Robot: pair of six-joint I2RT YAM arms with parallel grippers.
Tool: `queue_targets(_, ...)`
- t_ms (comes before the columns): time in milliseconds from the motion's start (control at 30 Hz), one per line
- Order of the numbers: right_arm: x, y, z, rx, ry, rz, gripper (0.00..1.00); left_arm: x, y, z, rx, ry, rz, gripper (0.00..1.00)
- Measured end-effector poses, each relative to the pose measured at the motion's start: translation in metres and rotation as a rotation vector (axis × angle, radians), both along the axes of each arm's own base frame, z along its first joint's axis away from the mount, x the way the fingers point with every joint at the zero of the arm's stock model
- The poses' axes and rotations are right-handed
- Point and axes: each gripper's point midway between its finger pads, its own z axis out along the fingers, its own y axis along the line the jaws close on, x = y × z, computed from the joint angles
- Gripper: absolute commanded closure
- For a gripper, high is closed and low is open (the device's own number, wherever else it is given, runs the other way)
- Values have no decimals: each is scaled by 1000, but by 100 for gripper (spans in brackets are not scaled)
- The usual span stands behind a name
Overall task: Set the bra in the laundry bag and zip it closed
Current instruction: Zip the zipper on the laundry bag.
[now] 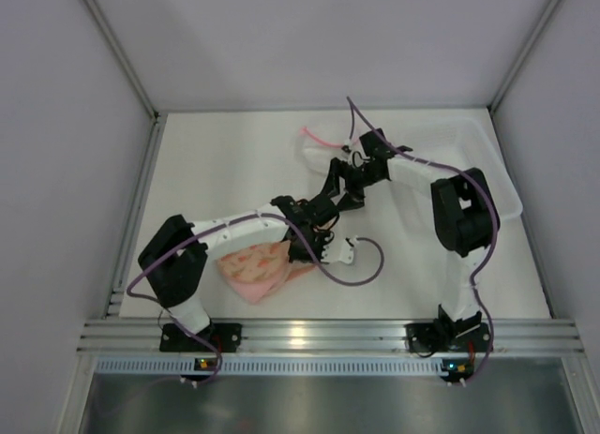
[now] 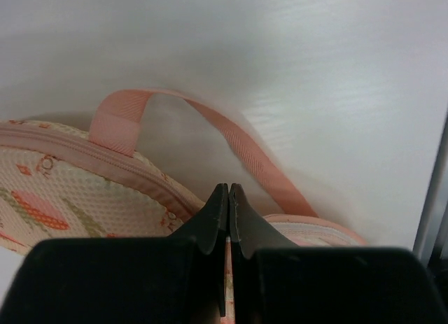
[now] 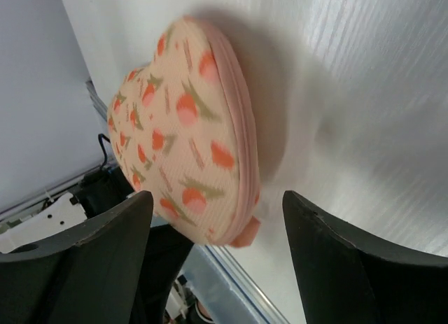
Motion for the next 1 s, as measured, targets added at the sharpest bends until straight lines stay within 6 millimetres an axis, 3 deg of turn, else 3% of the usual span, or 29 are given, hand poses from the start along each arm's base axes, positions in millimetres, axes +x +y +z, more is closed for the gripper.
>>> queue_targets(100,-11,-8,3,-7,5,-12,18,32,-15,6,-45,0,119,100)
queue_targets(267,-32,-25,1,-30,44,-52,18,66,-19,16,-99,-38,246,100)
queue_targets(500,-33,-23,6,7,94,-127,21,73,-30,19,-135,-38,267,100)
queue_targets(633,-18,-12,16,75,77,-173,28,71,-35,21,-157,-23,261,100)
queue_targets(800,-13,5,18,124,88,-187,34,73,-42,26,-184,-21,268,100)
queue_targets(833,-15,9,18,129,94,-182,37,73,-43,26,-190,-21,271,100)
queue_targets(933,-25,23,16,143,108,-158,72,74,-46,27,-203,-17,273,100)
queue_targets(967,-29,27,15,147,115,-151,91,73,-46,27,-207,-14,270,100)
queue_targets(1000,-31,30,14,149,121,-145,99,72,-47,28,-211,-10,268,100)
